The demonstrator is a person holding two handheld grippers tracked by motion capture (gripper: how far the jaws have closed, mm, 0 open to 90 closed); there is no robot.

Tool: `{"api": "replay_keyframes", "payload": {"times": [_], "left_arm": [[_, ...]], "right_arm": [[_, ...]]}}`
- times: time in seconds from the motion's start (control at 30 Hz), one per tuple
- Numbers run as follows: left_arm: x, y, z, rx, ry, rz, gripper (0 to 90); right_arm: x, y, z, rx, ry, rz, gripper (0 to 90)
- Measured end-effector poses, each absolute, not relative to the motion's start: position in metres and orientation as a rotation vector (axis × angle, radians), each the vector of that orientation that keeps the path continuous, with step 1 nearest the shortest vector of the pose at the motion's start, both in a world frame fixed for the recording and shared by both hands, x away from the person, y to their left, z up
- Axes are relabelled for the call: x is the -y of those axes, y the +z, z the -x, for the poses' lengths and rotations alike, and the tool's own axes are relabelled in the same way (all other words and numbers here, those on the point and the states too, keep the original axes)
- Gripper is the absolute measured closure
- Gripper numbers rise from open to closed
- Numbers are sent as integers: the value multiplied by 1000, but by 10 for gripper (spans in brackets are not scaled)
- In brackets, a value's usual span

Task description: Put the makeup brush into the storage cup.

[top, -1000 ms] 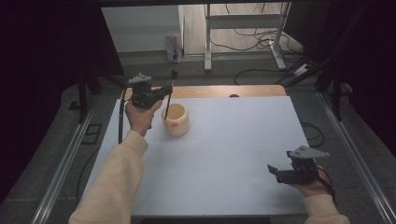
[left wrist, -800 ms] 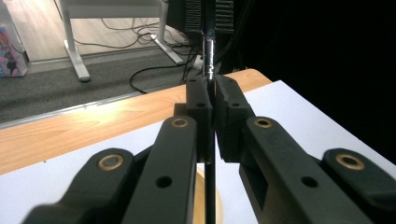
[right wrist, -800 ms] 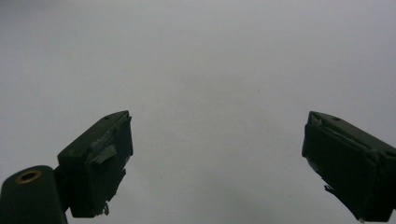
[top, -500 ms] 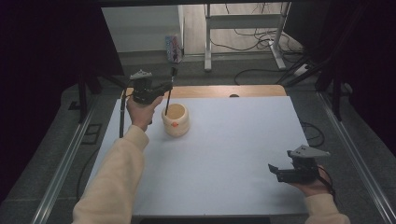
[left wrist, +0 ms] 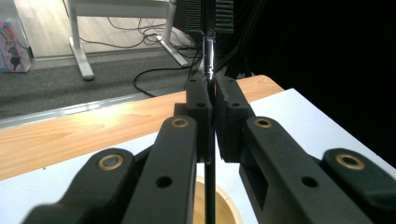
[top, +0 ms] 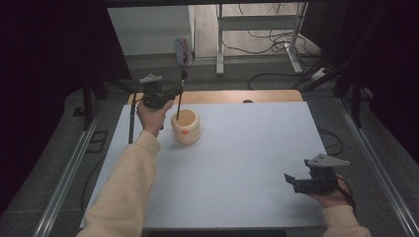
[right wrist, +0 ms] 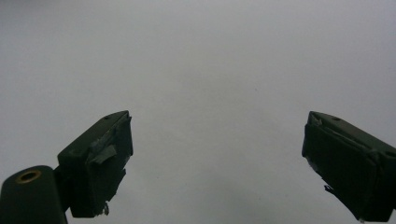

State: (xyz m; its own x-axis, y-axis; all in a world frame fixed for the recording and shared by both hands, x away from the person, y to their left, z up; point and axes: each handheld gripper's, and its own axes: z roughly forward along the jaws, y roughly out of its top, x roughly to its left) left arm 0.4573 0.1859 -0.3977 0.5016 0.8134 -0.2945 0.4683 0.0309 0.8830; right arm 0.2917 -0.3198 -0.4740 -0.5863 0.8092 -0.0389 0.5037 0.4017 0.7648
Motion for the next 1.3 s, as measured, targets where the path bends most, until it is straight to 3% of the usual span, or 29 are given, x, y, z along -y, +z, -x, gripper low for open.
{"api": "replay_keyframes", "payload": {"times": [1.3], "left_arm": [[-164,-429,-478,-1147,404,-1630,861]], "right_arm": [[320,-475,-292,-2262,1011,-1128,89]]}}
